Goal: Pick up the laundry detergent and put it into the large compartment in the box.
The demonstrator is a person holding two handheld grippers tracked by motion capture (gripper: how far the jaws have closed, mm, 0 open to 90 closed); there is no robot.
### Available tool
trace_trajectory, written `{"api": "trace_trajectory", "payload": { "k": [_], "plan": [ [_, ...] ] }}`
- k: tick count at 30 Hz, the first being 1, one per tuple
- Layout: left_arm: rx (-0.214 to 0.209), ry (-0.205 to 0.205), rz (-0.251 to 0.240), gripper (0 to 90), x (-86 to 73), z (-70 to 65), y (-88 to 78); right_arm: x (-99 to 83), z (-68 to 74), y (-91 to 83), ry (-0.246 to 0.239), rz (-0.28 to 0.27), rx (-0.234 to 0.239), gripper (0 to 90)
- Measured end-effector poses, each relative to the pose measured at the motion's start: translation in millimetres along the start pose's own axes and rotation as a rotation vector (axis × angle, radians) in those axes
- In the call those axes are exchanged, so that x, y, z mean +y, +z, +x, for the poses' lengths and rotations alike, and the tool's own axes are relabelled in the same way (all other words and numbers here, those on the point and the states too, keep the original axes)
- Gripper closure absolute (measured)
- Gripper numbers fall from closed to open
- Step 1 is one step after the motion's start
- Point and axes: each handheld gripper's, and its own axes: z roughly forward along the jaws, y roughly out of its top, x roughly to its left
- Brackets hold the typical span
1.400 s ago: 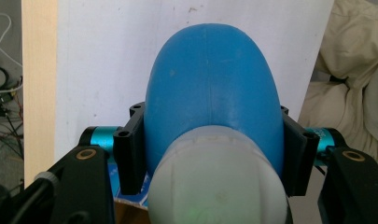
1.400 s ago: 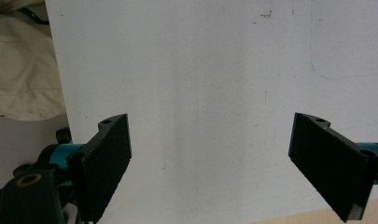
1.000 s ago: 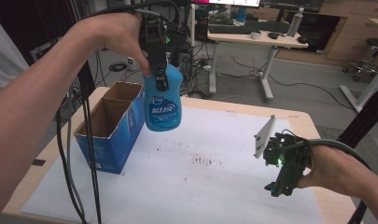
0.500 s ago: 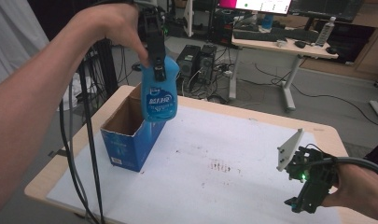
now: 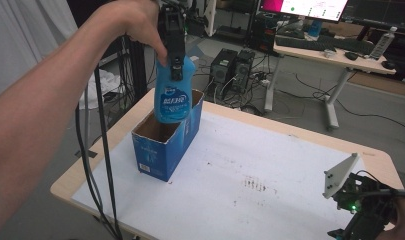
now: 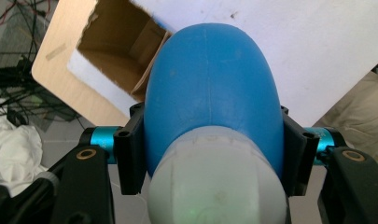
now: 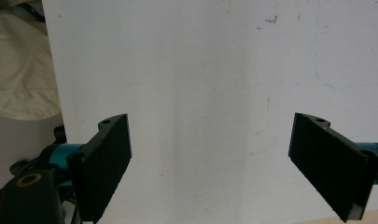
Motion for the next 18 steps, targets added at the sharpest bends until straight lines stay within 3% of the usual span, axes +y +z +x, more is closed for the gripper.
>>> {"api": "trace_trajectory", "payload": {
  "k": [4,10,13,18],
  "plan": [
    [-0.001,-0.044,0.010,38.3,-6.7,7.4,5.3,2.1,0.1,1.4,-0.003,0.002,0.001,12.3],
    [-0.017,-0.071,0.014,38.3,-13.9,14.9,17.0,3.1,-0.4,2.7,-0.009,0.002,0.002,12.3],
    [-0.015,-0.074,0.018,38.3,-15.5,17.3,25.7,2.8,-0.6,3.2,-0.010,0.004,0.004,12.3],
    [-0.014,-0.046,0.032,38.3,-17.0,19.6,41.3,1.9,-0.3,3.9,-0.009,0.004,0.005,12.3]
  ]
}}
